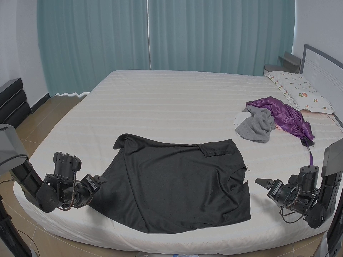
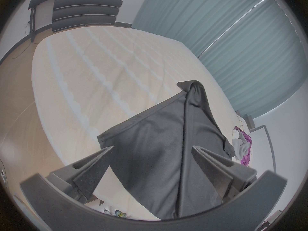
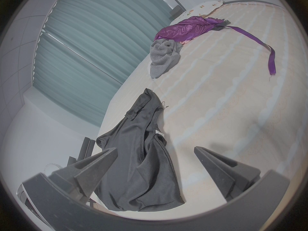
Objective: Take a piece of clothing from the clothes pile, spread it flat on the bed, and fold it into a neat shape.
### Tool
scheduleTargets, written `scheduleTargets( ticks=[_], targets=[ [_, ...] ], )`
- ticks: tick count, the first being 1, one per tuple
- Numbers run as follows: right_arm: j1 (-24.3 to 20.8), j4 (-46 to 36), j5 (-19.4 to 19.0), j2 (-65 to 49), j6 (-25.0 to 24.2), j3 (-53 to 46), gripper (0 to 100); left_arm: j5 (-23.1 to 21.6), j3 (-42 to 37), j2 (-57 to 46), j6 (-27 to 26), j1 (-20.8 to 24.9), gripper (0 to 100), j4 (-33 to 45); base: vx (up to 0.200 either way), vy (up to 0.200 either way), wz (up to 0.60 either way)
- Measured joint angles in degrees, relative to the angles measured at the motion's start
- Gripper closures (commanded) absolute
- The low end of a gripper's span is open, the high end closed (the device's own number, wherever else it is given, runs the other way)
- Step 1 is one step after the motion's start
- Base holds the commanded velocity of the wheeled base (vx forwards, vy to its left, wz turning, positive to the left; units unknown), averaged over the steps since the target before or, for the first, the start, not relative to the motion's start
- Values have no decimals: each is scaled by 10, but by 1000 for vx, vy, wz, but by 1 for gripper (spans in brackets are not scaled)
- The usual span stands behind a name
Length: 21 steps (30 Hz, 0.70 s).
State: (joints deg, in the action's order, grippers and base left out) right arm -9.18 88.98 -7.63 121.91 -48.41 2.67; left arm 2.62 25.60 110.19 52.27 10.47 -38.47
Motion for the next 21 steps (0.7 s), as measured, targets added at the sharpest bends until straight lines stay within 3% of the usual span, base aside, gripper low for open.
scheduleTargets(
  ticks=[15, 21],
  targets=[
    [-8, 0, 0, 14, -1, -1, 0, -5, -13, 41, -12, -57, 0, -8, 0, 0, 0],
    [-14, 0, 0, 15, 0, -6, 0, -4, -10, 83, -11, -62, 0, -73, 0, 0, 0]
  ],
)
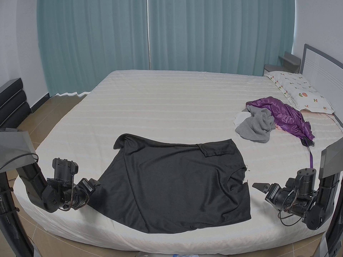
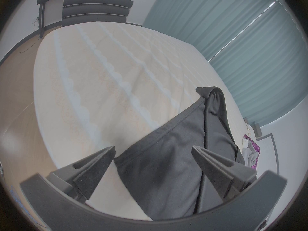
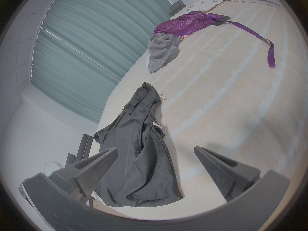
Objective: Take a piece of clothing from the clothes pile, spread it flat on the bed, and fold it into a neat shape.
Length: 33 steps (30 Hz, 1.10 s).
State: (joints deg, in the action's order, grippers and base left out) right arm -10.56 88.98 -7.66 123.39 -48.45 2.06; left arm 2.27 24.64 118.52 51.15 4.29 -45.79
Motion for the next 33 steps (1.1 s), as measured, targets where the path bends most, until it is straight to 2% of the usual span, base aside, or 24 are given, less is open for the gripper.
scheduleTargets(
  ticks=[1, 8, 15, 27, 28, 33],
  targets=[
    [-1, 0, 0, 0, 0, 0, 0, 0, 0, 7, 0, -1, 100, -12, 0, 0, 0],
    [-10, 0, 0, 7, 1, -4, 0, 3, -10, 31, -2, -6, 100, -25, 0, 0, 0],
    [-23, 0, 0, 23, 2, -1, 0, 6, -41, 26, -32, -5, 100, -24, 0, 0, 0],
    [-34, 0, -1, 74, 6, 30, 0, 8, -127, -20, -56, -10, 100, -29, 0, 0, 0],
    [-35, 0, -2, 78, 6, 31, 100, 8, -131, -24, -57, -10, 100, -29, 0, 0, 0],
    [-35, 0, -14, 98, 7, 40, 100, 8, -141, -34, -57, -11, 100, -29, 0, 0, 0]
  ],
)
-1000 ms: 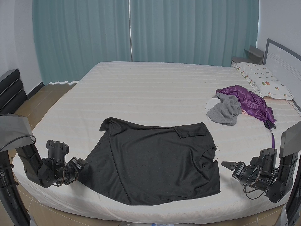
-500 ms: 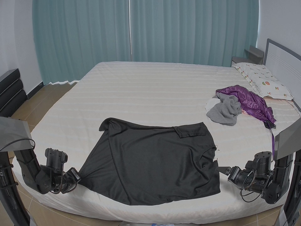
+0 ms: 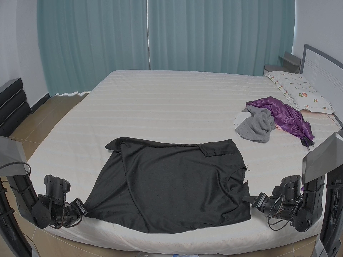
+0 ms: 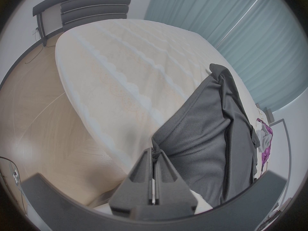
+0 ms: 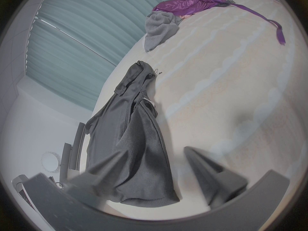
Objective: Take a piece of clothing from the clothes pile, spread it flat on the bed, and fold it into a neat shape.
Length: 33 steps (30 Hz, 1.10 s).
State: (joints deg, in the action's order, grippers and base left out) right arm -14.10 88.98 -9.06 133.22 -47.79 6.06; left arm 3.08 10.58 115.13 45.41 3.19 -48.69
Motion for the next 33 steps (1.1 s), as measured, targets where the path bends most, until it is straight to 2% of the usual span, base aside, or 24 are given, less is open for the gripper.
scheduleTargets(
  ticks=[14, 21, 26, 33],
  targets=[
    [14, 0, 1, 0, -2, 54, 100, -2, -2, -8, 0, -10, 100, -2, 0, 0, 0],
    [21, -2, 2, -15, 0, 112, 100, -2, -1, -7, 4, -11, 100, -29, 0, 0, 0],
    [24, -44, 2, -14, 0, 179, 100, -2, 0, -6, 5, -11, 100, -39, 0, 0, 0],
    [22, -145, 5, -1, 0, 302, 100, -4, 3, -4, 6, -16, 100, -44, 0, 0, 0]
  ],
)
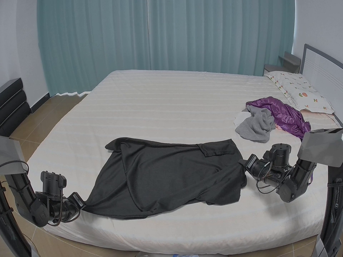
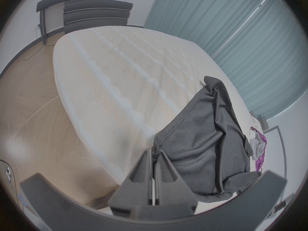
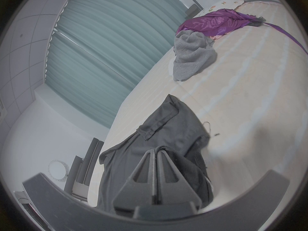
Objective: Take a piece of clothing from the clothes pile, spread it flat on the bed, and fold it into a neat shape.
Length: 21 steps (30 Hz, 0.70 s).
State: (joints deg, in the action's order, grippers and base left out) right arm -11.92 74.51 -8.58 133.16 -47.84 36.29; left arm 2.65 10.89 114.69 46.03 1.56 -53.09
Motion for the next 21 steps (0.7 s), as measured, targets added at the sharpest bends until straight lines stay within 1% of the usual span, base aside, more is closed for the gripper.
scheduleTargets(
  ticks=[3, 4, 8, 12, 16, 21],
  targets=[
    [-1, -33, 1, 14, 0, 53, 100, -1, 1, 1, 0, -2, 100, 0, 0, 0, 0],
    [-2, -41, 2, 20, 0, 67, 0, -1, 1, 1, 0, -2, 100, -1, 0, 0, 0],
    [-3, -68, 4, 48, 0, 123, 0, -3, 1, 3, 0, -3, 100, -1, 0, 0, 0],
    [-4, -63, 5, 73, -1, 151, 0, -3, 1, 6, 0, -3, 100, -1, 0, 0, 0],
    [-2, -31, 2, 75, 0, 132, 0, -4, 1, 9, 0, -2, 100, -2, 0, 0, 0],
    [1, -10, -4, 38, 2, 77, 0, -4, 1, 11, 0, -2, 100, -2, 0, 0, 0]
  ],
)
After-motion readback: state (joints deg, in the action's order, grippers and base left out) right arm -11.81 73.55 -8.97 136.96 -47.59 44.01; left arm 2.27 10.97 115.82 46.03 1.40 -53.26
